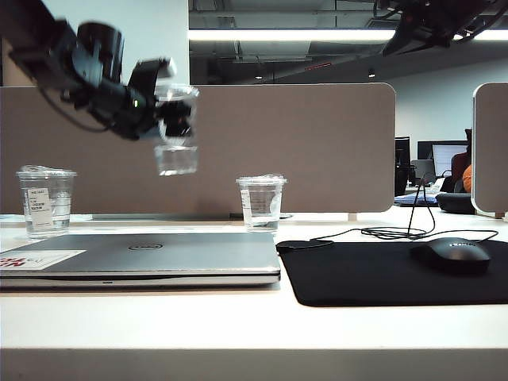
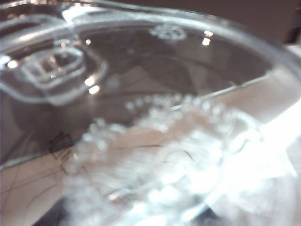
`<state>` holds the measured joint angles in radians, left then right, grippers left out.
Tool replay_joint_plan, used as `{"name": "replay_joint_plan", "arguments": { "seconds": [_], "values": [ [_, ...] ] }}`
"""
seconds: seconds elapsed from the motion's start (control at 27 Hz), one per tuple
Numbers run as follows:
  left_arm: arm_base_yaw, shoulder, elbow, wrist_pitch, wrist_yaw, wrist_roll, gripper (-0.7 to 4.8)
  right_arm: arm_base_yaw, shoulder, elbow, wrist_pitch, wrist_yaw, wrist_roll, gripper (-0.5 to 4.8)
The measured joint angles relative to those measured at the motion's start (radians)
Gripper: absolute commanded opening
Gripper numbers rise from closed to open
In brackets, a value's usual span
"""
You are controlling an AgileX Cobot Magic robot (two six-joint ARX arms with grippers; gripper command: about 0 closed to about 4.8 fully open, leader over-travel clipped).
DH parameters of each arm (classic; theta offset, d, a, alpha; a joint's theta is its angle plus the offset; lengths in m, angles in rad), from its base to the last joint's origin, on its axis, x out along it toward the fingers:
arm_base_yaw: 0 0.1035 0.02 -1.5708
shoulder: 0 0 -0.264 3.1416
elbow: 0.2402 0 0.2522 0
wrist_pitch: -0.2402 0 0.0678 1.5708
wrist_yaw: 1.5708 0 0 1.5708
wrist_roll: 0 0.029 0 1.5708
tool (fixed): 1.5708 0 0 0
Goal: Pick up the coffee cup on the middle and place it on the right side of the laptop.
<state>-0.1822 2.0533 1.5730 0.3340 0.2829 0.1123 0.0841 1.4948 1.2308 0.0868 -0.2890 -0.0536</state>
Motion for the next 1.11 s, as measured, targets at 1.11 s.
{"name": "replay_joint_plan", "arguments": {
  "seconds": [1.11],
  "values": [
    [-0.426, -0.288, -0.005, -0.428, 0.155, -0.012, 2.68, 0.0, -0.34, -0.002, -0.261, 0.053, -0.045, -0.05]
  ]
}}
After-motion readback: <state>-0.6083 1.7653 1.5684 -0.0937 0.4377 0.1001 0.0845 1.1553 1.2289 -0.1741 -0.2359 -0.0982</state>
